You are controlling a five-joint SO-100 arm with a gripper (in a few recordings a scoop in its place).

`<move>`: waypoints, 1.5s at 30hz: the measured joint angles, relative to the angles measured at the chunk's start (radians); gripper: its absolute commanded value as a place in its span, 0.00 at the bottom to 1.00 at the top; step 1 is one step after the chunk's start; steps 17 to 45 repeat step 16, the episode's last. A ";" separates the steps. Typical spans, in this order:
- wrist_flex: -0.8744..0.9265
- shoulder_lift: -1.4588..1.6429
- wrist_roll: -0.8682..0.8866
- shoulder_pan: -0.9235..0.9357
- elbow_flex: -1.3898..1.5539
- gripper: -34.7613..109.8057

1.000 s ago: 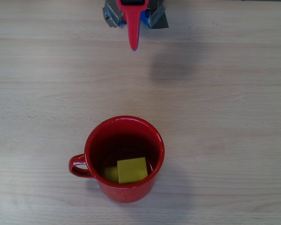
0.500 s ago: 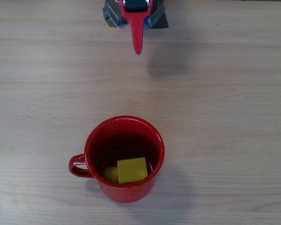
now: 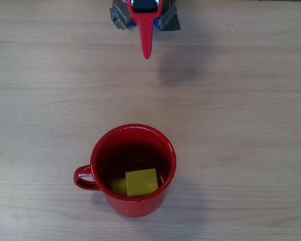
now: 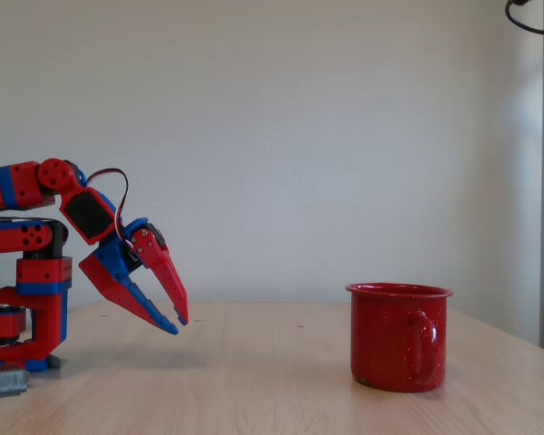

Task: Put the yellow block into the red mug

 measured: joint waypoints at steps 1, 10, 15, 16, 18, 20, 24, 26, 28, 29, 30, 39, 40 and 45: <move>0.000 0.000 0.000 0.000 0.000 0.25; 0.000 0.000 0.000 0.000 0.000 0.25; 0.000 0.000 0.000 0.000 0.000 0.24; 0.000 0.000 0.000 0.000 0.000 0.24; 0.000 0.000 0.000 0.000 0.000 0.24; 0.000 0.000 0.000 0.000 0.000 0.24; 0.000 0.000 0.000 0.000 0.000 0.24; 0.000 0.000 0.000 0.000 0.000 0.24; 0.000 0.000 0.000 0.000 0.000 0.24; 0.000 0.000 0.000 0.000 0.000 0.24; 0.000 0.000 0.000 0.000 0.000 0.24; 0.000 0.000 0.000 0.000 0.000 0.24; 0.000 0.000 0.000 0.000 0.000 0.24; 0.000 0.000 0.000 0.000 0.000 0.24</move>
